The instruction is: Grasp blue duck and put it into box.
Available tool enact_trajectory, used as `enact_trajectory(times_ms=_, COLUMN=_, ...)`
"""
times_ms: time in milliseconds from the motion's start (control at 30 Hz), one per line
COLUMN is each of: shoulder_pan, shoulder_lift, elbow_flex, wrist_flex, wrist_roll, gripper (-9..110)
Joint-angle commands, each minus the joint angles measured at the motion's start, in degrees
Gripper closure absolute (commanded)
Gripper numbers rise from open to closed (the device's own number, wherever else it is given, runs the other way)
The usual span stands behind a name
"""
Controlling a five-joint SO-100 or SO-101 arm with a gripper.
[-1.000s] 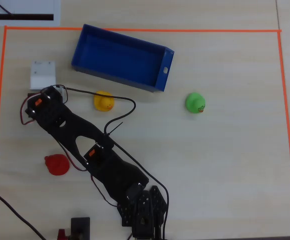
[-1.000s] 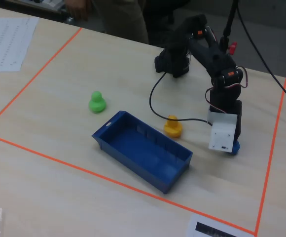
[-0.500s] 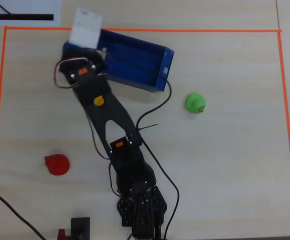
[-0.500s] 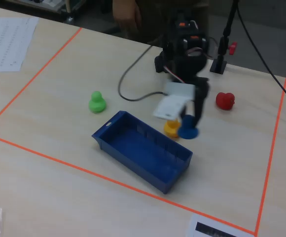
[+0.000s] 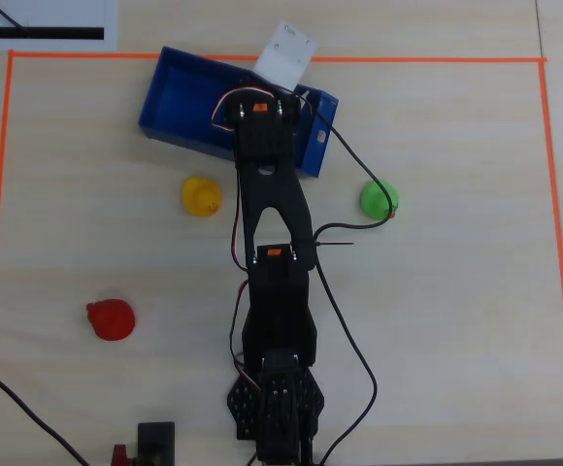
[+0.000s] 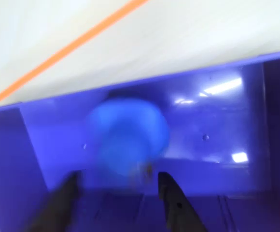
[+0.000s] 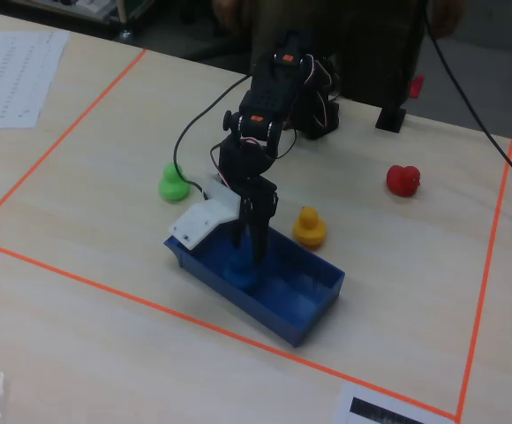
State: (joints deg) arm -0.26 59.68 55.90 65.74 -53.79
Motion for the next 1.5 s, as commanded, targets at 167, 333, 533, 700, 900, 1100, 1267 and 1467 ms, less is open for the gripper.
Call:
enact_trajectory(times_ms=167, shoulder_pan=0.79, shoulder_lift=27.16, elbow_flex=11.34, wrist_flex=-1.85, wrist_roll=3.69, gripper=101)
enact_trajectory(times_ms=333, shoulder_pan=-4.83, shoulder_lift=61.08, elbow_flex=47.29, wrist_flex=-10.46, wrist_roll=2.64, gripper=101)
enact_trajectory(times_ms=533, shoulder_pan=-13.62, shoulder_lift=94.83, elbow_flex=88.24, wrist_flex=-13.45, wrist_roll=3.25, gripper=101)
enact_trajectory(times_ms=700, shoulder_pan=-11.6, shoulder_lift=111.88, elbow_flex=110.48, wrist_flex=-14.06, wrist_roll=1.67, gripper=101)
enact_trajectory(times_ms=900, shoulder_pan=-8.7, shoulder_lift=129.73, elbow_flex=122.26, wrist_flex=-2.46, wrist_roll=-1.85, gripper=101)
enact_trajectory(times_ms=1100, shoulder_pan=-6.5, shoulder_lift=129.9, elbow_flex=122.26, wrist_flex=8.17, wrist_roll=-9.58, gripper=101)
enact_trajectory(times_ms=1267, shoulder_pan=-2.2, shoulder_lift=129.99, elbow_flex=122.26, wrist_flex=8.79, wrist_roll=-11.95, gripper=100)
enact_trajectory(times_ms=1467, shoulder_pan=-1.93, shoulder_lift=129.99, elbow_flex=122.26, wrist_flex=8.79, wrist_roll=-12.04, gripper=98)
